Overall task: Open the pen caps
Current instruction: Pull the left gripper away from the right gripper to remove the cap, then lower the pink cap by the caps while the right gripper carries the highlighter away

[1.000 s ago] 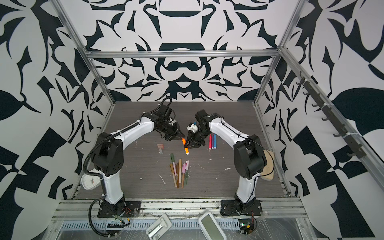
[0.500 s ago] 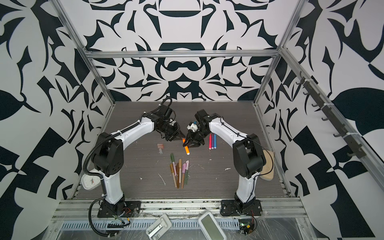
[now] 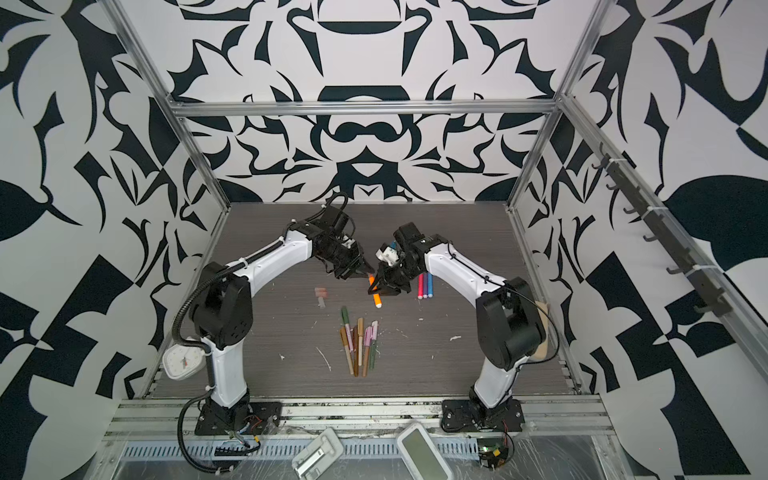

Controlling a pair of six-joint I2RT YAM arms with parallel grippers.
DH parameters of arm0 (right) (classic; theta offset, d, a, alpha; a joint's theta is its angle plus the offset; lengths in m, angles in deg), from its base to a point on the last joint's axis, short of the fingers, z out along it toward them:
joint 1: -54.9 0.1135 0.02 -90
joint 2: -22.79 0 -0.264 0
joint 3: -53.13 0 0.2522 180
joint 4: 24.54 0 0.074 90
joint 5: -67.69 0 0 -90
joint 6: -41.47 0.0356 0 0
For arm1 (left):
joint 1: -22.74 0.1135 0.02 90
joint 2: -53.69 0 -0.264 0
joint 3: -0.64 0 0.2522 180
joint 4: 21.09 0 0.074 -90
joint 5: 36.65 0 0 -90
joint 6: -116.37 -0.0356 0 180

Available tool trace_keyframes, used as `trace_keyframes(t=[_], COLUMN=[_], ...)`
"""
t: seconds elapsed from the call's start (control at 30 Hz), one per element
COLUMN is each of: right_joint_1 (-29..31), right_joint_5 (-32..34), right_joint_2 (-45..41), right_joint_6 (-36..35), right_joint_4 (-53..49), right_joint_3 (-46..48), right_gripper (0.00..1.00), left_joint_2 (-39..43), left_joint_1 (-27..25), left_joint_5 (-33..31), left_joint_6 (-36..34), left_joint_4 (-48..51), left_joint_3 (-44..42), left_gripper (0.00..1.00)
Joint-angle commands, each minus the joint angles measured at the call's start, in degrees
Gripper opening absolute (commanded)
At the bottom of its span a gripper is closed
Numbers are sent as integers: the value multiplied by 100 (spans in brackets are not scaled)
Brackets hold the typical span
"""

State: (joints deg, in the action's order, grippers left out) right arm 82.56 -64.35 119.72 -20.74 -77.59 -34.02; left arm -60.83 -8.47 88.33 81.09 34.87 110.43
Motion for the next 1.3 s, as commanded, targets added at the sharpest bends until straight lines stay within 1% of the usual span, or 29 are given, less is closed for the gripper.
trace_keyframes(t=[0.0,0.1,0.17,0.23,0.3,0.37,0.43,0.47,0.53,0.63,0.67,0.73,0.83,0.93,1.07,1.27], right_joint_1=[231,284,283,284,288,286,286,283,292,288,292,293,286,293,293,291], right_joint_5=[151,131,136,164,232,344,652,952,1863,2984,3244,3562,3714,3571,3298,3243], right_joint_2=[-818,-1474,-1757,-1911,-1962,-2014,-2157,-2257,-2503,-2918,-3038,-3234,-3405,-3396,-3297,-3190], right_joint_6=[68,248,380,504,587,623,571,491,318,143,77,-9,-68,-5,121,122], right_joint_4=[-833,-782,-699,-594,-537,-508,-575,-686,-1070,-1433,-1518,-1595,-1574,-1437,-1187,-1108], right_joint_3=[827,1593,1872,1990,1997,1963,1866,1770,1525,1303,1252,1200,1246,1355,1467,1414], right_gripper=[0,0,0,0,0,0,0,0,0,0,0,0,0,0,0,0], left_joint_2=[-452,-842,-1068,-1209,-1123,-873,-598,-466,-290,-168,-143,-81,106,184,218,175], left_joint_1=[931,1417,1457,1373,1296,1293,1308,1317,1349,1369,1371,1354,1350,1349,1348,1354], left_joint_5=[-574,-1173,-1309,-1344,-1421,-1400,-1383,-1446,-1644,-2068,-2293,-2774,-3353,-3660,-3543,-3249], left_joint_6=[-454,-754,-886,-1033,-1088,-1048,-1025,-1066,-1249,-1709,-1884,-2165,-2487,-2696,-2748,-2616], left_joint_4=[372,1062,1400,1688,1720,1405,1144,1107,1211,1681,1889,2197,2393,2512,2379,2070], left_joint_3=[1043,2046,2579,2833,2553,1929,1383,1192,944,747,700,605,259,-86,-550,-964], left_gripper=[0,0,0,0,0,0,0,0,0,0,0,0,0,0,0,0])
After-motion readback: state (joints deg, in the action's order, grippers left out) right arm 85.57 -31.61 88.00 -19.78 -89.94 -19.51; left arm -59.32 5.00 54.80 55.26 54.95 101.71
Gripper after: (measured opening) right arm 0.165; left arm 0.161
